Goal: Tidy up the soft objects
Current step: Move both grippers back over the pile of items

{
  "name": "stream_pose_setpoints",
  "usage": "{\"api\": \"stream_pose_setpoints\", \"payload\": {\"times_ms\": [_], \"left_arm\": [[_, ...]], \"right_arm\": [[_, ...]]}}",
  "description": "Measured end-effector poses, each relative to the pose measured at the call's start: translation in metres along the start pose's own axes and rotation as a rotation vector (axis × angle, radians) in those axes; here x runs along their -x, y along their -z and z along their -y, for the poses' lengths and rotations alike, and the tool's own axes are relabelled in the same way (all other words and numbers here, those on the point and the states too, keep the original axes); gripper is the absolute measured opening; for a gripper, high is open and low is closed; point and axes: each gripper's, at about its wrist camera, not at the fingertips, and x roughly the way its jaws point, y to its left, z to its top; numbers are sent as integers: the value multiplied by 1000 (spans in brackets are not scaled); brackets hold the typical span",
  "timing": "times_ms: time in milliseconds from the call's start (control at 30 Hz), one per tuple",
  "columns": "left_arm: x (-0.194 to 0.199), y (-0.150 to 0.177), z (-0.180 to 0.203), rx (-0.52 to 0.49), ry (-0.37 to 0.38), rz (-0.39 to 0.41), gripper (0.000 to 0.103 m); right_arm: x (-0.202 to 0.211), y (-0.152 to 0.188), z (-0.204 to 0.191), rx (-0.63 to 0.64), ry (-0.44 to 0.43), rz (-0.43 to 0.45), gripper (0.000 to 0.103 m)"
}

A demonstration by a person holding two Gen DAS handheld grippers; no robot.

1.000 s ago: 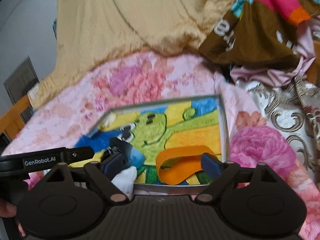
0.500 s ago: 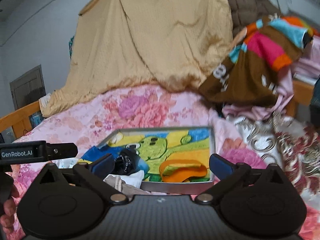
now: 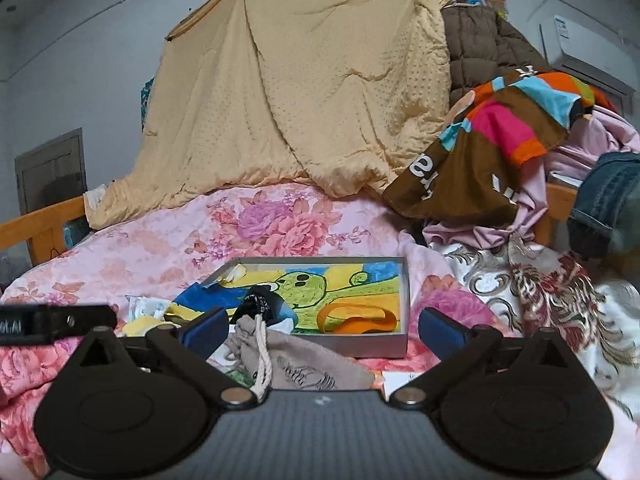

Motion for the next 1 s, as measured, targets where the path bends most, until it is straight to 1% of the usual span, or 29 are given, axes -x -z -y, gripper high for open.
{"api": "stream_pose_setpoints", "payload": {"times_ms": [133, 300, 467, 567, 700, 800, 900, 1000], "left_arm": [[17, 14, -6, -11, -5, -12, 102], [36, 31, -14, -25, -17, -31, 102], [53, 46, -19, -32, -26, -43, 102], [61, 55, -19, -69, -41, -42, 102], [68, 64, -20, -109, -29, -63, 102], [70, 70, -24, -93, -12, -88, 102], [71, 77, -29, -75, 2, -117, 102], [72, 83, -33, -69, 13, -134, 102]], "right_arm": [[13, 11, -4, -28, 46, -32, 103], [26, 22, -11, -59, 83, -83, 103], [37, 30, -16, -63, 100, -105, 103], [41, 34, -20, -59, 101, -128, 103], [47, 40, -21, -90, 105, -172, 103], [49, 46, -21, -122, 118, -214, 103], [52, 52, -22, -137, 110, -262, 103], [57, 56, -26, -136, 105, -288, 103]]}}
